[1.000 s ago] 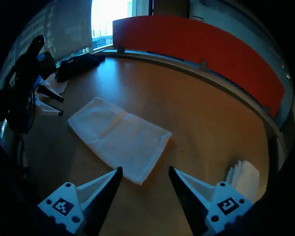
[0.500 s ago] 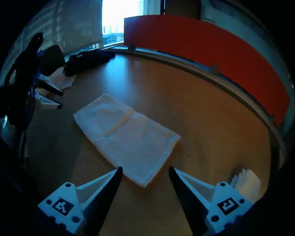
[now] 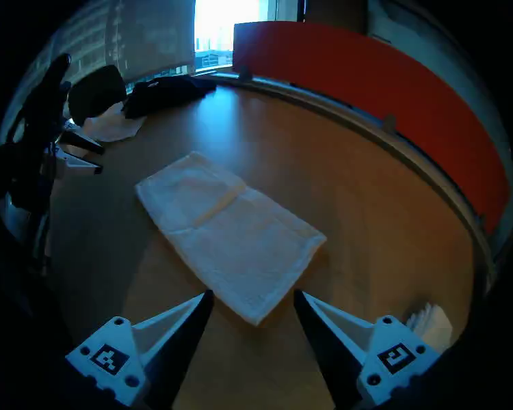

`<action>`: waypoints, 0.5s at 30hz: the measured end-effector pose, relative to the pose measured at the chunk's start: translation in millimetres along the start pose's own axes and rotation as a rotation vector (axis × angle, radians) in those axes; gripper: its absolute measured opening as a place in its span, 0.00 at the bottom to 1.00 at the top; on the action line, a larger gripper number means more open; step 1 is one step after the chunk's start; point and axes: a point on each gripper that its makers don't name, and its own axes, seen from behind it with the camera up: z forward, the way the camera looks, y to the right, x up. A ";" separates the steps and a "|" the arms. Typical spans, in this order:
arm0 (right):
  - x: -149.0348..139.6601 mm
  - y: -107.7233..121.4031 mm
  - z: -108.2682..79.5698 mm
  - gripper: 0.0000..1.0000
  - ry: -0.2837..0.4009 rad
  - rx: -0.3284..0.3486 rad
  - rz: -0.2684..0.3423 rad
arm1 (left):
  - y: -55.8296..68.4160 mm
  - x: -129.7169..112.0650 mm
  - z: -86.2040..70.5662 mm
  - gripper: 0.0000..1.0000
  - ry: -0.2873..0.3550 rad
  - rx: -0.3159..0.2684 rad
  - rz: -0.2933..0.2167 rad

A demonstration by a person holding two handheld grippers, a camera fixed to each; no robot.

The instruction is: Fold towel

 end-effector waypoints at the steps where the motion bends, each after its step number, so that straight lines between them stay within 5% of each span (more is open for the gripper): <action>1: -0.3 -0.1 0.5 0.90 -0.002 0.002 -0.003 | -0.5 -0.7 -1.6 0.92 0.004 0.002 -0.004; 15: -14.1 -1.0 10.2 0.87 -0.050 0.037 -0.057 | -9.7 -19.3 -20.5 0.92 0.041 0.043 -0.034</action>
